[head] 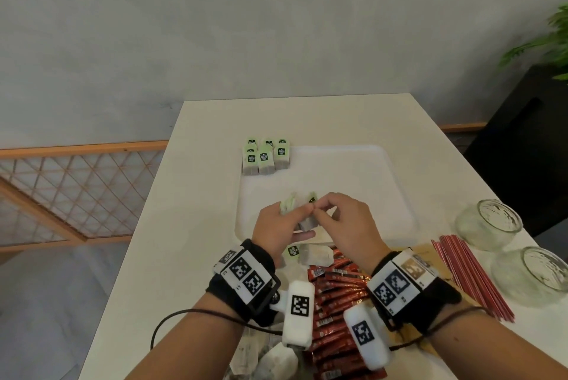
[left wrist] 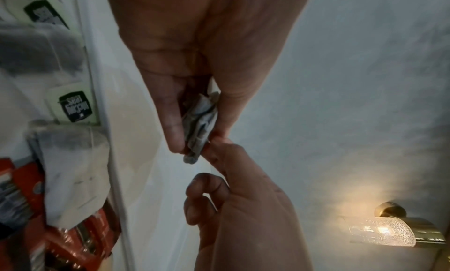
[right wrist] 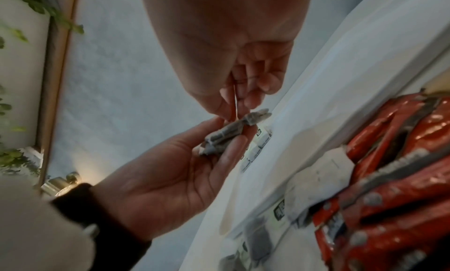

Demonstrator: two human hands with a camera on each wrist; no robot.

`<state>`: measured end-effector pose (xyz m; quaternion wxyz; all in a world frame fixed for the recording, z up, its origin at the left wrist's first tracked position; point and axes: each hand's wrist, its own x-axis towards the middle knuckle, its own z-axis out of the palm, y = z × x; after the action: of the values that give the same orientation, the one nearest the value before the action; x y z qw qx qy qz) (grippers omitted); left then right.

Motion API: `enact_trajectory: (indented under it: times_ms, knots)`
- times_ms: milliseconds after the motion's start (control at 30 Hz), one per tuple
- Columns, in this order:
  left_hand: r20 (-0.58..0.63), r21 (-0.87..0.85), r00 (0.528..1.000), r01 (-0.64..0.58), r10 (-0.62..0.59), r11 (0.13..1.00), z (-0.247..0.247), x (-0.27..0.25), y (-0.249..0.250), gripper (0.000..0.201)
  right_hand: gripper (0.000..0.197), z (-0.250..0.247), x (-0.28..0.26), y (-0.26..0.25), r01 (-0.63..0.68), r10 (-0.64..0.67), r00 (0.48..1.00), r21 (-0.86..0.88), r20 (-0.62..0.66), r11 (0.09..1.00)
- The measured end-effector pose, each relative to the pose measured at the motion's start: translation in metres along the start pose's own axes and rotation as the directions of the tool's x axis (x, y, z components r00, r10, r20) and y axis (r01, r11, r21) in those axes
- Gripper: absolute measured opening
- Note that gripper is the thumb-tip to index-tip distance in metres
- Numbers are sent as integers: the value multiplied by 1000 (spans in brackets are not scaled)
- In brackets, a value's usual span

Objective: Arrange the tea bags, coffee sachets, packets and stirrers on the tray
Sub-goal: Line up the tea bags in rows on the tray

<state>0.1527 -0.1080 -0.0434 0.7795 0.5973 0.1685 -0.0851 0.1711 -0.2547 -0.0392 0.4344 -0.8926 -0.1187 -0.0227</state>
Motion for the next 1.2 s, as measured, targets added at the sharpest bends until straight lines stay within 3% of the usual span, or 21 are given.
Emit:
enact_trajectory:
  times_ms: [100,333,500,667,800,1067,1200]
  knots:
    - [-10,15,1000,-19,19,1000,-6,6,6,25,13,5,4,-5,34,-35,999,23,34,999]
    - [-66,103,998,16,-9,995,-25,29,20,18,17,10,44,2,-49,42,998,206,36,977]
    - [-44,184,999,15,-7,983,-41,50,28,10,4,28,82,7,-162,113,971,230,209,960]
    - [-140,249,990,5,30,969,-61,81,32,31,7,48,119,25,-254,213,952,179,220,950]
    - [-148,313,989,20,28,950,-68,108,43,49,4,53,144,34,-329,294,941,244,170,912]
    - [-105,299,994,13,19,954,-65,133,51,17,5,71,181,32,-298,270,953,271,139,915]
    - [-86,178,996,42,-27,983,-69,132,53,18,13,77,186,28,-298,270,954,308,129,904]
